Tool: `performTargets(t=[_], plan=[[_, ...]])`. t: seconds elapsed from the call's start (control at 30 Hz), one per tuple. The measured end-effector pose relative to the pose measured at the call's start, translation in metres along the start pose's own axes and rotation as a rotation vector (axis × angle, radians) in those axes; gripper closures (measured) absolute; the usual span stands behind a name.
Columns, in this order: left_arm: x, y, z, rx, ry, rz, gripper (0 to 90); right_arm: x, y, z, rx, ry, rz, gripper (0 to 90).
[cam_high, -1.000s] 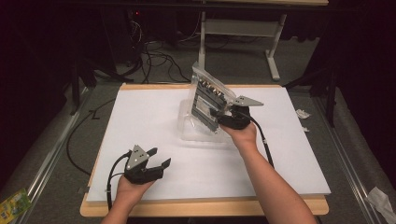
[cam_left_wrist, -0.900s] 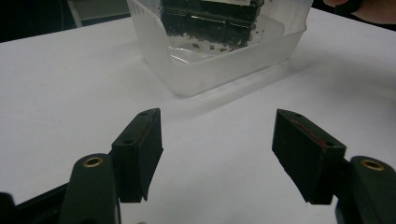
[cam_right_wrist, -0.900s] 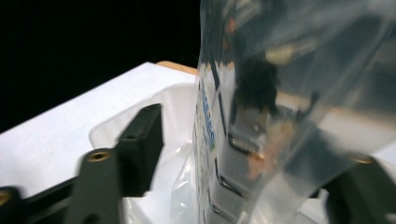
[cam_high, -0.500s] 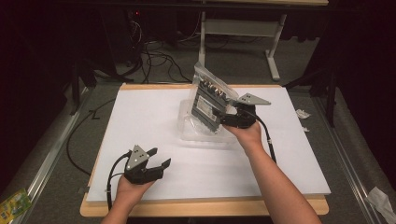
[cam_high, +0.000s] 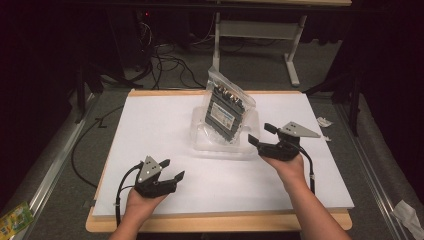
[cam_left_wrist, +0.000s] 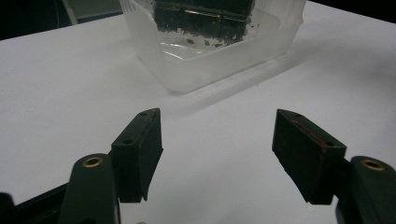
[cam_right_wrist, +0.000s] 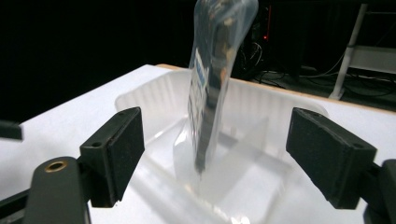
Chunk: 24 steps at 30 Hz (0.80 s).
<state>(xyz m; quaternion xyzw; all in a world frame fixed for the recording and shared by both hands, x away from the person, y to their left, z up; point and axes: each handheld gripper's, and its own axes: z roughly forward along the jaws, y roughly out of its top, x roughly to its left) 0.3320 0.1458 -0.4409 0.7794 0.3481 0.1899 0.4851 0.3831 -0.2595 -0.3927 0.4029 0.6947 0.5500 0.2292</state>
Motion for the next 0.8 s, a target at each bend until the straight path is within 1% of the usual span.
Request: performTargets(t=[0.13, 0.17, 0.2, 0.27, 0.33, 0.37, 0.43, 0.47, 0.5, 0.53, 0.63, 0.67, 0.73, 0.8], plan=[[-0.003, 0.0, 0.001, 0.006, -0.007, 0.01, 33.7, 0.0, -0.012, -0.028, 0.002, -0.01, -0.007, 17.5], [-0.004, -0.001, 0.002, 0.006, -0.006, 0.013, 33.7, -0.001, -0.017, -0.037, 0.008, -0.018, -0.013, 17.1], [-0.004, -0.001, 0.002, 0.01, -0.007, 0.018, 33.7, -0.001, -0.019, -0.042, 0.012, -0.024, -0.021, 17.0], [-0.005, -0.001, 0.003, 0.013, -0.009, 0.021, 33.6, -0.002, -0.028, -0.056, 0.027, -0.035, -0.02, 16.5], [-0.007, -0.002, 0.004, 0.015, -0.011, 0.027, 33.6, -0.003, -0.039, -0.069, 0.044, -0.044, -0.012, 16.0], [-0.007, -0.002, 0.004, 0.019, -0.014, 0.028, 33.5, -0.004, -0.047, -0.076, 0.044, -0.054, -0.02, 15.9], [-0.008, -0.002, 0.006, 0.025, -0.019, 0.029, 33.6, -0.006, -0.066, -0.087, 0.029, -0.066, -0.017, 15.3], [-0.009, -0.002, 0.007, 0.027, -0.02, 0.029, 33.5, -0.007, -0.073, -0.088, 0.047, -0.059, -0.017, 14.6], [-0.009, -0.002, 0.008, 0.029, -0.02, 0.032, 33.5, -0.008, -0.076, -0.087, 0.078, -0.056, -0.02, 14.6], [-0.01, -0.002, 0.01, 0.032, -0.022, 0.033, 33.5, -0.009, -0.078, -0.087, 0.084, -0.065, -0.016, 14.7], [-0.012, -0.002, 0.012, 0.039, -0.022, 0.038, 33.4, -0.01, -0.077, -0.086, 0.062, -0.06, 0.0, 14.7], [-0.012, -0.003, 0.013, 0.044, -0.024, 0.038, 33.4, -0.01, -0.076, -0.085, 0.055, -0.054, -0.002, 14.6], [-0.013, -0.003, 0.015, 0.055, -0.024, 0.045, 33.2, -0.01, -0.076, -0.083, 0.055, -0.051, -0.014, 14.7], [-0.013, -0.004, 0.015, 0.06, -0.025, 0.05, 33.1, -0.011, -0.077, -0.083, 0.064, -0.041, -0.012, 14.9]])
